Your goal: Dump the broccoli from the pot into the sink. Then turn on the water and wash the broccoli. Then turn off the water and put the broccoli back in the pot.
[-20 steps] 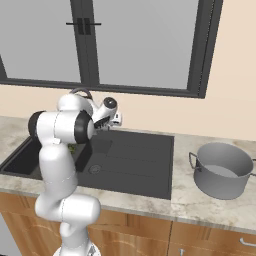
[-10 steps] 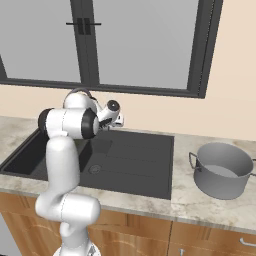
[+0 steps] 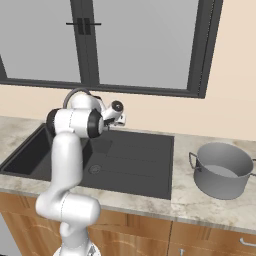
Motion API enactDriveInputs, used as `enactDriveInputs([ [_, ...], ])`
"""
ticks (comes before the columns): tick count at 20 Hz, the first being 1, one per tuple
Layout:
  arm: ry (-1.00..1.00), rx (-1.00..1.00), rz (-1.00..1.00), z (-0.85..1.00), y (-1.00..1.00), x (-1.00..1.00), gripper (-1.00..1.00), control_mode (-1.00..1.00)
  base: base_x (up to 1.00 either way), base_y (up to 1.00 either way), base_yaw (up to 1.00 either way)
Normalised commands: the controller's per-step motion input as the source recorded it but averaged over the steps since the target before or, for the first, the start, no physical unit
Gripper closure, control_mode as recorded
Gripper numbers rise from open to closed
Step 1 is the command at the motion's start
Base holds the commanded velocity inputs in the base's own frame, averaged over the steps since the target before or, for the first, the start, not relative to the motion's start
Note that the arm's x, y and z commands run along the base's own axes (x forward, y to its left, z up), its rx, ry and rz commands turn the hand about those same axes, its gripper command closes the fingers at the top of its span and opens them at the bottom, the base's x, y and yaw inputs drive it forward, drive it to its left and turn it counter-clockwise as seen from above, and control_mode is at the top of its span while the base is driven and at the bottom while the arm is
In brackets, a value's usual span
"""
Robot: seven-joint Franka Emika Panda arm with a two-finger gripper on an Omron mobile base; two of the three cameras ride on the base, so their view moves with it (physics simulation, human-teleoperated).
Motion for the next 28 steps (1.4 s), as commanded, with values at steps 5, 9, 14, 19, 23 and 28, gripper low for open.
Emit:
enactDriveInputs([
  [5, 0.0, 0.01, 0.0, -0.16, 0.0, 0.16, -1.0, -1.0, 0.0, 0.0, 0.0],
  [9, 0.0, 0.0, -0.01, -0.18, 0.01, 0.12, -1.0, -1.0, 0.0, 0.0, 0.0],
  [14, 0.0, 0.0, -0.04, -0.2, 0.02, 0.12, -1.0, -1.0, 0.0, 0.0, 0.0],
  [19, 0.0, 0.0, -0.05, -0.18, 0.01, 0.07, 1.0, -1.0, 0.0, 0.0, 0.0],
  [23, 0.0, 0.0, -0.06, -0.12, -0.05, 0.0, 1.0, -1.0, 0.0, 0.0, 0.0],
  [28, 0.0, 0.0, -0.07, -0.08, -0.26, 0.01, 1.0, -1.0, 0.0, 0.0, 0.0],
])
